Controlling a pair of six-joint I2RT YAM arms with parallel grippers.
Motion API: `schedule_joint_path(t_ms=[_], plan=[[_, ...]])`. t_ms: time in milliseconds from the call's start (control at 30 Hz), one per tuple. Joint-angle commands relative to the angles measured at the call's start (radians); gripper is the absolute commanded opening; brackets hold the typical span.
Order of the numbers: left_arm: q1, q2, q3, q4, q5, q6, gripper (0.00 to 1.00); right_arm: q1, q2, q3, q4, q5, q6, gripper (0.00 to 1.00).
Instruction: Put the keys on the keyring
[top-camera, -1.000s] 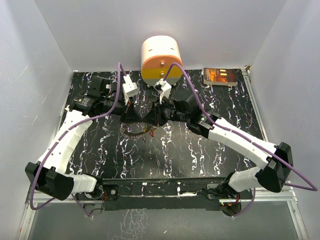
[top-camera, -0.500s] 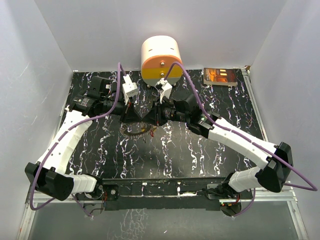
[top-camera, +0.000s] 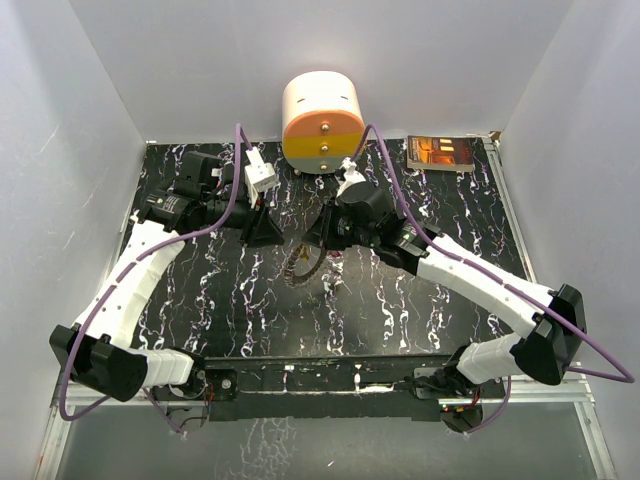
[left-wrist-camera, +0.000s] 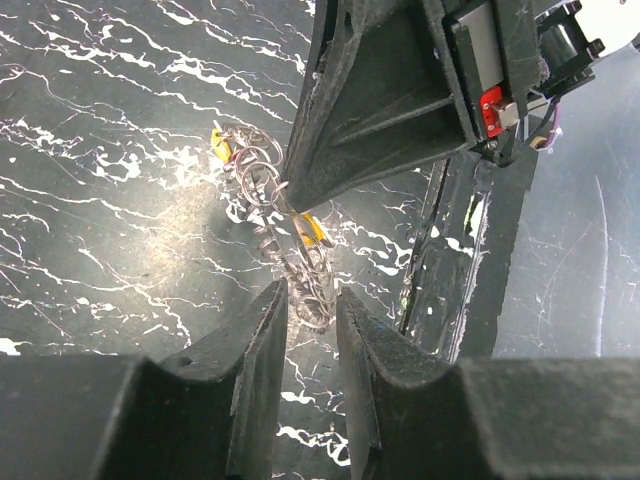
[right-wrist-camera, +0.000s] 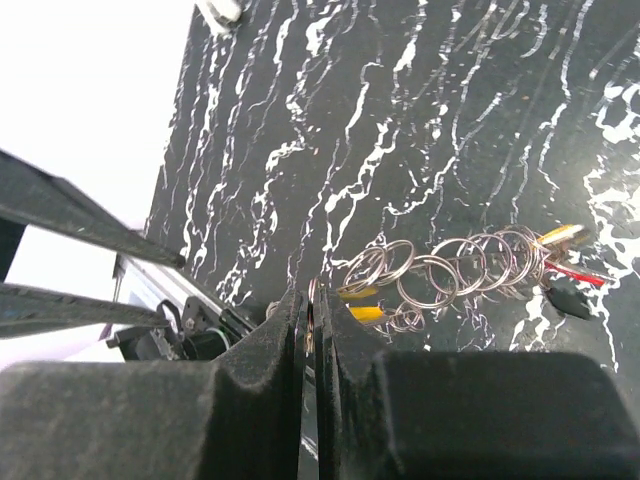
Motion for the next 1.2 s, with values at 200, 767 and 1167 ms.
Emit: schedule_joint_path(t_ms=[200,767,1167], plan=[[-0.011,0.062,0.067,0.01,0.148,-0.112,0.24,-0.003,0.037,0.119,-0.136,0.202,0.295,0.08],[-0.132,0.064,-0.009,0.088,-0.007,-0.123,0.16,0.011,0.1,0.211,-0.315,0.268,0.605,0.08],[-0.188,0.037,-0.085,0.202,-0.14,-0.072,0.15,0.025,0.081,0.215,-0.305,0.242,0.71,0.08]])
